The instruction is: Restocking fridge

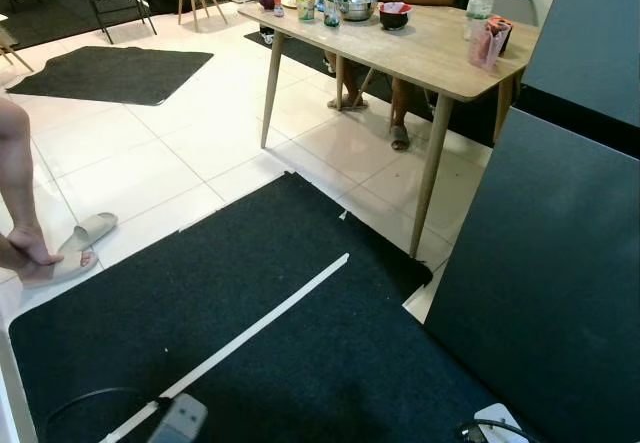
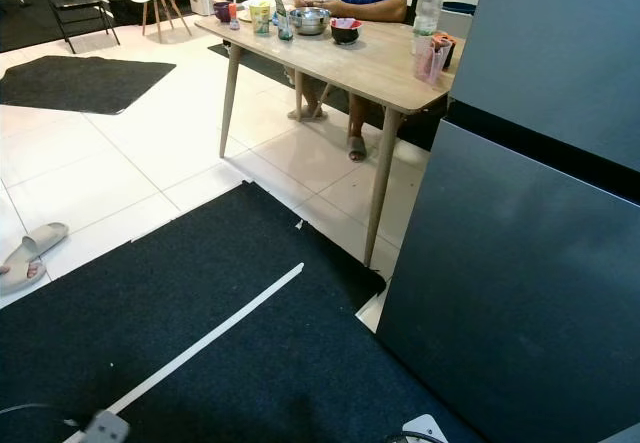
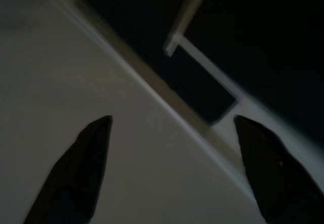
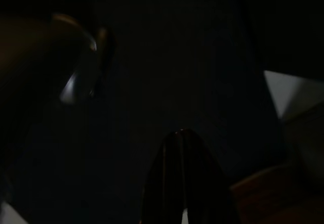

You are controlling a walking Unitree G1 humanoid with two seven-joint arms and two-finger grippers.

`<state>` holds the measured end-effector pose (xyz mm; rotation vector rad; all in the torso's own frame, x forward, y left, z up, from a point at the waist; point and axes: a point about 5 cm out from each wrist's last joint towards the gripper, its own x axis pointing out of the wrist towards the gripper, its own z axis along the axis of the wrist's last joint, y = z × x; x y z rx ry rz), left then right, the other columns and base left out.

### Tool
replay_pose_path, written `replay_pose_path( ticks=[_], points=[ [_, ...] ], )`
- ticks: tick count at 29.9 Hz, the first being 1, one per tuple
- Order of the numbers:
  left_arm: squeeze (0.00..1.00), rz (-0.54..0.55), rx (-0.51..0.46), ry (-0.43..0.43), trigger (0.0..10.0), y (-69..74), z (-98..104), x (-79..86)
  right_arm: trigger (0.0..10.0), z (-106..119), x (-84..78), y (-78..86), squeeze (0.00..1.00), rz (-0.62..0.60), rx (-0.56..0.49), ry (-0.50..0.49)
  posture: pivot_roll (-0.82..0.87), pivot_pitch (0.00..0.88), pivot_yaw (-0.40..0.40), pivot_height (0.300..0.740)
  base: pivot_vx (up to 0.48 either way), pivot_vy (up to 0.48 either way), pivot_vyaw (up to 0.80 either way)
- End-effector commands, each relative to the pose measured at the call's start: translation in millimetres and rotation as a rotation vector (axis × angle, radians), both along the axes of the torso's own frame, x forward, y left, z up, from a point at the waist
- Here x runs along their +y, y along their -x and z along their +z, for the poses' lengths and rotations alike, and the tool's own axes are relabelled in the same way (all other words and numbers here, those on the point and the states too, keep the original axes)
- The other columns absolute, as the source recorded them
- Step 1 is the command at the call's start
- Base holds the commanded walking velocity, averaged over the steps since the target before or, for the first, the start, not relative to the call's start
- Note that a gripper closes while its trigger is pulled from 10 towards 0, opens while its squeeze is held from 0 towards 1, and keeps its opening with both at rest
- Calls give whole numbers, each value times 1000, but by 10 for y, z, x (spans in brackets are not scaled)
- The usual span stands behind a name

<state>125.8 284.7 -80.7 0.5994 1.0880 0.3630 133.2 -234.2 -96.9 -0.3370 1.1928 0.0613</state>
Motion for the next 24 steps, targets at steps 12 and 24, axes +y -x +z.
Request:
replay_pose_path(
  ticks=[12, 24],
  points=[
    [0, 91, -758, 539, 10000, -1353, 929, 204, 10000, 464, -4, -880, 0, -404, -501, -361, -36, 50, 27, 740, 0, 0, 0],
    [0, -207, -505, 762, 10000, -1193, 530, -492, 10000, 378, 323, -856, 0, -123, -410, -305, 6, 79, 13, 740, 0, 0, 0]
  ],
)
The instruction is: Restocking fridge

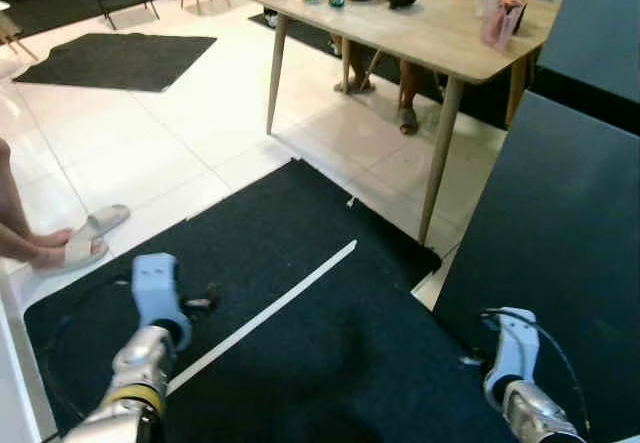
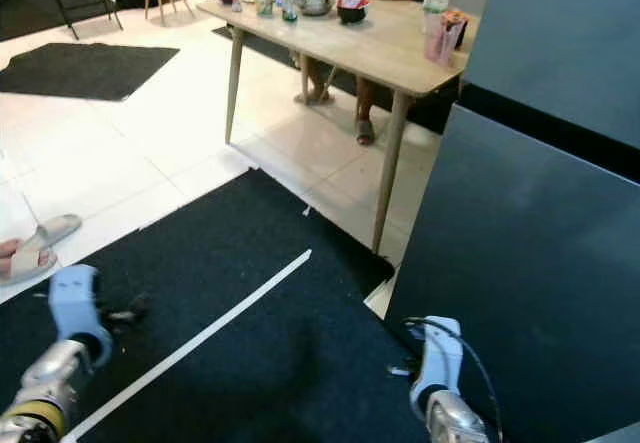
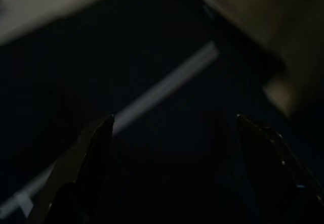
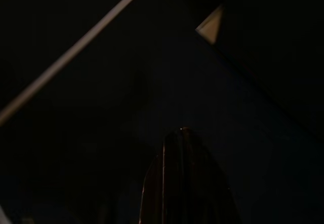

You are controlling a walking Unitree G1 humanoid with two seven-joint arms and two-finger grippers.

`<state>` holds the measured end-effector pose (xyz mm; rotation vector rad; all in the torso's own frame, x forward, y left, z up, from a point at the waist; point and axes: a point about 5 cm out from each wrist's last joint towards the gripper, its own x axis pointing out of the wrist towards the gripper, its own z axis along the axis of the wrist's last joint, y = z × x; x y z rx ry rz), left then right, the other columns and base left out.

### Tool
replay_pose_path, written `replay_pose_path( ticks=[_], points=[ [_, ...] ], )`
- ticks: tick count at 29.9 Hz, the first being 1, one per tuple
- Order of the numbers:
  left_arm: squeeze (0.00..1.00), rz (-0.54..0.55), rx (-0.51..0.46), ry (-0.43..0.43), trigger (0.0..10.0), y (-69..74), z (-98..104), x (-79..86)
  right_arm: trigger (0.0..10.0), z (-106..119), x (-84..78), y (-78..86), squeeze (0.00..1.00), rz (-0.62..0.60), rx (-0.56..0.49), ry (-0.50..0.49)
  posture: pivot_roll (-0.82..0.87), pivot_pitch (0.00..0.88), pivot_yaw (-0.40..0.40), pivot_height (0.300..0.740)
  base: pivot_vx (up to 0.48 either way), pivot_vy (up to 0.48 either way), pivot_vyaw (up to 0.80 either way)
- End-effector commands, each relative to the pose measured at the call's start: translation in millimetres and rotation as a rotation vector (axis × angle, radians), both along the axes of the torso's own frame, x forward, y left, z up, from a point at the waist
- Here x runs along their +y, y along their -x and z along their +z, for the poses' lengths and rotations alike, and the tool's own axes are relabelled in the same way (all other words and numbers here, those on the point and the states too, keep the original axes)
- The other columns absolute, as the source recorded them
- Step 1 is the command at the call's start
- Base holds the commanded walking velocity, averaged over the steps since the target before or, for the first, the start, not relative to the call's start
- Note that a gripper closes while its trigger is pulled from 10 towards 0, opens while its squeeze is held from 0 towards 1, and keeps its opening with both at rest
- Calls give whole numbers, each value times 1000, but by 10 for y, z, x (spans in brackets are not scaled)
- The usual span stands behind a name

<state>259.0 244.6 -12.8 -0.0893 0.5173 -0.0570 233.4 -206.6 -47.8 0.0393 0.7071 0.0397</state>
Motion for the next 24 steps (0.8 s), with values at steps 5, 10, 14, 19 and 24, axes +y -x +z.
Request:
replay_pose_path(
  ticks=[5, 10, 14, 19, 24],
  points=[
    [0, -14, 226, -15, 10000, 473, -436, -211, 10000, -272, 152, 374, 0, 110, 177, 81, 22, 82, -2, 740, 0, 0, 0],
    [0, 19, 383, -36, 10000, 864, -680, -277, 10000, -381, 203, 563, 0, 118, 255, 95, 23, 66, 3, 740, 0, 0, 0],
    [0, 2, 453, -38, 10000, 1075, -783, -331, 10000, -423, 182, 654, 0, 100, 288, 105, 23, 74, 2, 740, 0, 0, 0],
    [0, -11, 463, -35, 10000, 1120, -813, -406, 10000, -439, 103, 715, 0, 84, 307, 127, 24, 81, -17, 740, 0, 0, 0],
    [0, -37, 452, -46, 10000, 1057, -796, -448, 10000, -390, 28, 621, 0, 76, 293, 154, 0, 98, -3, 740, 0, 0, 0]
  ],
)
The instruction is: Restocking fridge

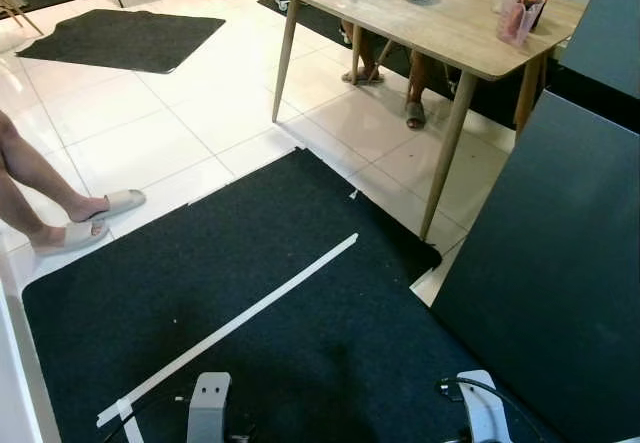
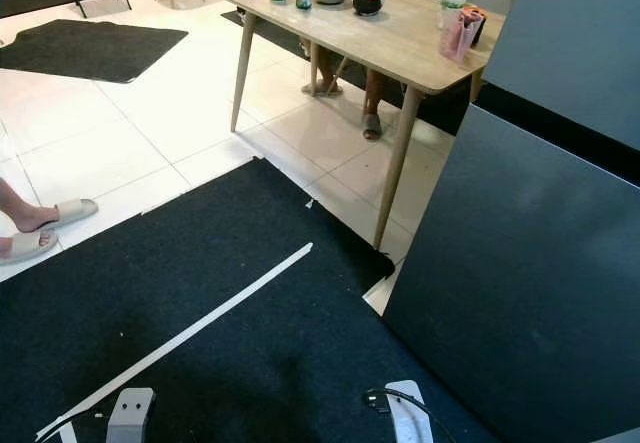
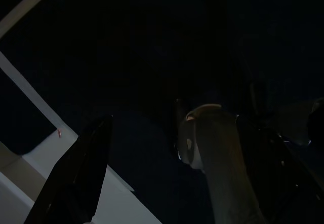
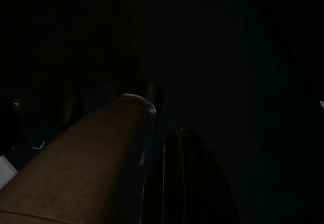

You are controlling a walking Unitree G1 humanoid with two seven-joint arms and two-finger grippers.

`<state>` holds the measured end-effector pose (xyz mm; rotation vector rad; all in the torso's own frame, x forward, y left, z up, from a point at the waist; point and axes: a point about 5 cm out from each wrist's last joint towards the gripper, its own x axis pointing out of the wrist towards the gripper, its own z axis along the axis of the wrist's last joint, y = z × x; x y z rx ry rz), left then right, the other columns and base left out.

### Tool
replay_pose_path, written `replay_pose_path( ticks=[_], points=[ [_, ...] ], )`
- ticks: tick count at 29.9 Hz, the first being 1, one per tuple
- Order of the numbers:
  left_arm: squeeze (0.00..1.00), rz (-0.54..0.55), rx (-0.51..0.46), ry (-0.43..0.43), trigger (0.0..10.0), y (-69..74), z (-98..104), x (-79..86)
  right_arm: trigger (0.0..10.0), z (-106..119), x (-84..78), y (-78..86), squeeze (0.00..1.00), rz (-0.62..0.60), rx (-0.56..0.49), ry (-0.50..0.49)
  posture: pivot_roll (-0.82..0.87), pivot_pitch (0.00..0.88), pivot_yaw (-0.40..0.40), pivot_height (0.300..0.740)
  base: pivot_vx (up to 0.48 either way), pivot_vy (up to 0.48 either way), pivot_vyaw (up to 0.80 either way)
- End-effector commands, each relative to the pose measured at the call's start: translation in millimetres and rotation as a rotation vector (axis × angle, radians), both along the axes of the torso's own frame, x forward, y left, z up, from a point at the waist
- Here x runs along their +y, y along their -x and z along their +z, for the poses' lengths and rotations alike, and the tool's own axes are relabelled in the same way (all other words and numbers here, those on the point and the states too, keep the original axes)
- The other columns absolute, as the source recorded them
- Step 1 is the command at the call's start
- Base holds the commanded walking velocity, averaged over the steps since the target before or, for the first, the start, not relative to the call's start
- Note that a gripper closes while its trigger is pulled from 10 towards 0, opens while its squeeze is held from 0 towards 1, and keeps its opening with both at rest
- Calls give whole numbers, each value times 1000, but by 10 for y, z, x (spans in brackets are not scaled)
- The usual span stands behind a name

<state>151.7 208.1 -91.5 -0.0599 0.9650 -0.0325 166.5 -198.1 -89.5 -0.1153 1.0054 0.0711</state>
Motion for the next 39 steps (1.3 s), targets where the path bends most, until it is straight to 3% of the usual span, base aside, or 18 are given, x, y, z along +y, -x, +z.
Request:
replay_pose_path(
  ticks=[1, 2, 4, 8, 10, 14, 18, 26, 29, 34, 37, 39],
  points=[
    [0, -49, -1, 1, 10000, -55, 2, -106, 10000, 75, -105, -136, 0, -15, -25, 34, -7, 94, -10, 740, 0, 0, 0],
    [0, -49, -1, 1, 10000, -55, 2, -106, 10000, 75, -105, -136, 0, -15, -25, 34, -7, 94, -10, 740, 0, 0, 0],
    [0, -59, -20, 1, 10000, -134, 31, -130, 10000, 165, -180, -289, 0, -28, -68, 48, -25, 96, -16, 740, 0, 0, 0],
    [0, -52, -18, -10, 10000, -156, 36, -136, 10000, 212, -255, -347, 0, -55, -89, 60, -33, 94, -12, 740, 0, 0, 0],
    [0, -53, -10, -12, 10000, -138, 30, -117, 10000, 212, -347, -308, 0, -89, -79, 74, -21, 114, -23, 740, 0, 0, 0],
    [0, -54, 5, -29, 10000, -95, 18, -74, 10000, 173, -369, -225, 0, -58, -41, 94, -15, 105, -22, 740, 0, 0, 0],
    [0, -51, 44, -19, 10000, 60, -29, -8, 10000, 133, -426, -118, 0, -77, -8, 114, -17, 105, 4, 740, 0, 0, 0],
    [0, -22, 52, -21, 10000, 92, -44, -8, 10000, 35, -330, 47, 0, -65, 32, 98, -16, 107, 16, 740, 170, 0, 0],
    [0, -39, 23, -25, 10000, -28, -9, -66, 10000, -11, -352, 174, 0, -76, 68, 109, 6, 97, 31, 740, 288, 0, 0],
    [0, -112, -5, -39, 10000, -181, 53, -88, 10000, 0, -402, 175, 0, -135, 58, 105, 2, 81, 42, 740, 310, 0, 0],
    [0, -156, -16, -49, 10000, -245, 83, -88, 10000, -13, -427, 225, 0, -118, 77, 119, -6, 81, 6, 740, 337, 0, 0],
    [0, -125, -24, -56, 10000, -263, 100, -35, 10000, -11, -410, 212, 0, -102, 73, 120, -16, 83, 15, 740, 337, 0, 0]
  ],
)
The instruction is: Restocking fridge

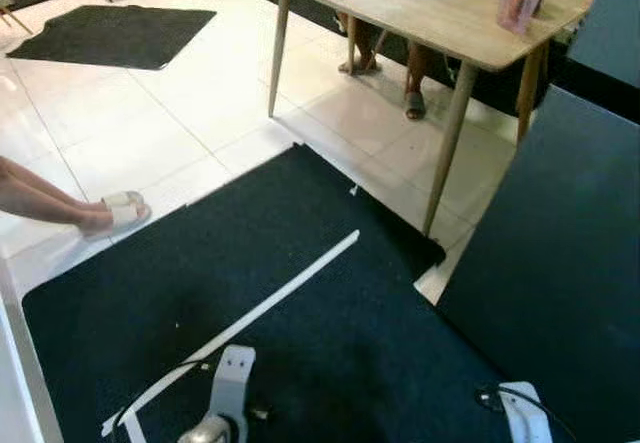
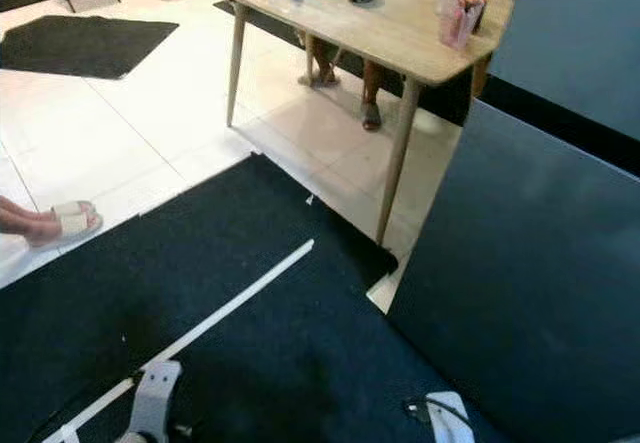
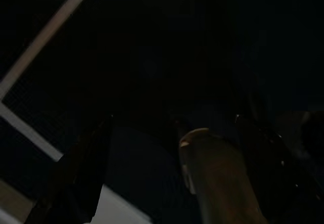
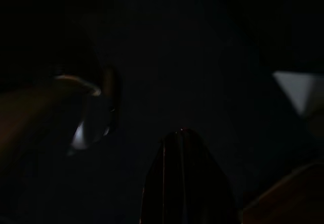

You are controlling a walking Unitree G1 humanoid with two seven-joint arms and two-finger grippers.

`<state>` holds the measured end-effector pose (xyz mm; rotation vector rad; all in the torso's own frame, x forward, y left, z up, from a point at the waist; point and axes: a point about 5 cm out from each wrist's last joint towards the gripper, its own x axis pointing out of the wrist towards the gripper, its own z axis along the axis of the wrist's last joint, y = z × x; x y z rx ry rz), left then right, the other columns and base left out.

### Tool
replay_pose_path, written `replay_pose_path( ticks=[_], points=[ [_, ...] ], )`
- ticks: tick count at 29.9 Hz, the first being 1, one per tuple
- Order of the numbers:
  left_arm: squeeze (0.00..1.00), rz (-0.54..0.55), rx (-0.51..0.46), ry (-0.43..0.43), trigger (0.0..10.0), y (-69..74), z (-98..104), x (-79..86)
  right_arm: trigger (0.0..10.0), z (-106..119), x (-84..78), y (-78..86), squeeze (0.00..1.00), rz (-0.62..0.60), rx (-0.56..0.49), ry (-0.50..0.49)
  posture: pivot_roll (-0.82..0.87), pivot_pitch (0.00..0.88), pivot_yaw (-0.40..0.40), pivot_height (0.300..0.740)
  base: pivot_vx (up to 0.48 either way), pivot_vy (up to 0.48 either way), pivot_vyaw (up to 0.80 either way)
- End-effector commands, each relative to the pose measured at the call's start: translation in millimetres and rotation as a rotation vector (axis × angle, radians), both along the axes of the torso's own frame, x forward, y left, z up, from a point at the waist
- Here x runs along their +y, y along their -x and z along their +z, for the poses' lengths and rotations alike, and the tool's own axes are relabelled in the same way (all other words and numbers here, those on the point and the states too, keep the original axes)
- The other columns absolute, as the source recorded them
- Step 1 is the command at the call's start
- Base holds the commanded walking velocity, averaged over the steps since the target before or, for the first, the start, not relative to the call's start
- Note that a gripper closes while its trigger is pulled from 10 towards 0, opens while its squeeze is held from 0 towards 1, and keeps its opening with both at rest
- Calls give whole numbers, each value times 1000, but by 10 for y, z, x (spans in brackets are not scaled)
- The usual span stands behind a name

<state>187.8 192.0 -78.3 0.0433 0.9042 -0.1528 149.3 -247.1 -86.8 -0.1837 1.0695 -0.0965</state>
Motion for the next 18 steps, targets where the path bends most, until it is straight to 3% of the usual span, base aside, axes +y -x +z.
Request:
replay_pose_path(
  ticks=[1, 4, 6, 12, 18],
  points=[
    [0, 47, 33, -20, 10000, 92, -26, 151, 10000, -35, 88, 29, 0, 16, 15, -20, -12, 90, 15, 740, 337, 0, 0],
    [0, 97, 34, -6, 10000, 121, -36, 174, 10000, -18, 98, -17, 0, 21, -4, -20, -10, 111, 9, 740, 337, 0, 0],
    [0, 111, 63, -6, 10000, 235, -91, 157, 10000, -30, 136, -11, 0, 42, 2, -21, -23, 86, 7, 740, 336, 0, 0],
    [0, 121, 102, 5, 10000, 389, -164, 96, 10000, -51, 174, 21, 0, 45, 10, -28, -20, 87, 13, 740, 335, 0, 0],
    [0, 84, 100, 3, 10000, 375, -161, 66, 10000, -86, 228, 78, 0, 53, 33, -37, -4, 75, 19, 740, 337, 0, 0]
  ],
)
